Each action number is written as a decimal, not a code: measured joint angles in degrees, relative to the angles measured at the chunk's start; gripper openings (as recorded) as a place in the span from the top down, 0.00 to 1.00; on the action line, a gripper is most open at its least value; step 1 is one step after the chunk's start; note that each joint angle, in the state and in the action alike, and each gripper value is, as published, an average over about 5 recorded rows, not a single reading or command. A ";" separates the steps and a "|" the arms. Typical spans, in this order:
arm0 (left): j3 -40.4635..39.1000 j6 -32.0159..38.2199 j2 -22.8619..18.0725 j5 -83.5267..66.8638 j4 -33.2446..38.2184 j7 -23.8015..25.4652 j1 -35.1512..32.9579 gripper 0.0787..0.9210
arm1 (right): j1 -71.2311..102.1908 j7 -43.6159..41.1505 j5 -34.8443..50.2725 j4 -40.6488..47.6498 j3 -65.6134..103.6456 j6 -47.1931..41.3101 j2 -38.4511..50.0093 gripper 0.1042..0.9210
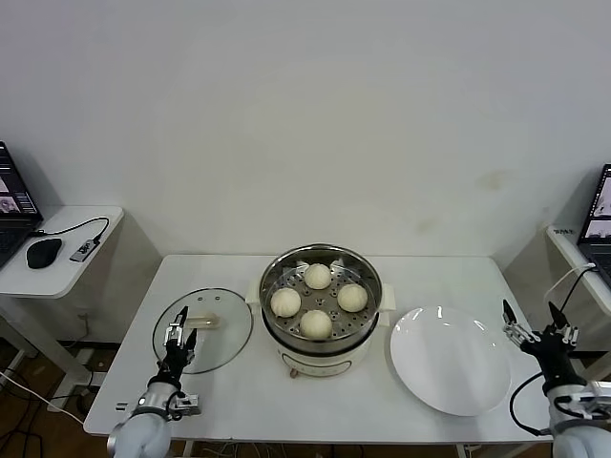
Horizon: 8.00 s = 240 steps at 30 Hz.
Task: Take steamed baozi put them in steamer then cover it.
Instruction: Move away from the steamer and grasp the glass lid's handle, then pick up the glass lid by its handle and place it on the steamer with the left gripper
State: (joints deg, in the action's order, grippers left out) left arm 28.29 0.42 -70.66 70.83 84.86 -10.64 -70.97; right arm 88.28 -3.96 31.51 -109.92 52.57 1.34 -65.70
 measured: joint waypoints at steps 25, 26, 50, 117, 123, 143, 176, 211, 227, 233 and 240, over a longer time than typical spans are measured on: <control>-1.90 -5.09 -2.57 3.21 -7.51 0.84 7.80 0.12 | 2.08 -0.12 -0.43 0.57 1.30 1.38 -0.95 0.12; -1.95 -5.25 -2.74 3.17 -7.83 0.82 8.09 0.12 | 2.11 -0.15 -0.44 0.62 1.31 1.39 -0.98 0.12; -2.55 -7.58 -4.25 1.43 -13.53 -0.62 12.91 0.13 | 3.03 -0.66 -0.61 0.36 1.96 1.44 -1.10 0.12; -4.43 -35.44 -3.26 7.79 29.40 20.84 1.67 0.93 | 1.28 -0.58 -5.23 -2.42 2.00 -2.99 -6.08 0.12; -10.09 -39.51 -4.94 14.20 32.25 26.74 3.88 0.93 | 1.39 -0.80 -7.25 -1.99 2.04 -3.23 -7.18 0.12; -26.75 -42.62 -14.75 25.00 26.87 35.92 15.61 0.93 | 0.12 -1.00 -10.92 0.41 2.41 -3.21 -10.15 0.12; -36.62 -42.61 -21.15 25.04 13.37 35.26 21.87 0.93 | -0.47 -1.24 -12.50 1.85 2.61 -3.01 -11.03 0.12; -35.90 -42.61 -21.38 25.40 9.58 33.82 21.30 0.93 | -0.59 -1.47 -12.80 2.14 2.57 -2.68 -11.24 0.12; -36.25 -42.62 -21.22 24.64 10.11 31.80 20.43 0.81 | -0.47 -1.58 -12.80 2.08 2.62 -2.55 -11.29 0.12; -37.00 -42.61 -21.17 24.41 11.74 31.70 19.85 0.59 | -0.45 -1.60 -12.80 2.11 2.64 -2.54 -11.30 0.12; -37.71 -42.61 -20.97 24.54 14.52 32.98 18.57 0.35 | -0.38 -1.61 -12.79 2.14 2.80 -2.50 -11.29 0.12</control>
State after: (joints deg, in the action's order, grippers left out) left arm -9.43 -42.19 -91.62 95.37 99.37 22.34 -52.40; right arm 87.90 -5.57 18.72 -107.79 55.36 -1.16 -76.99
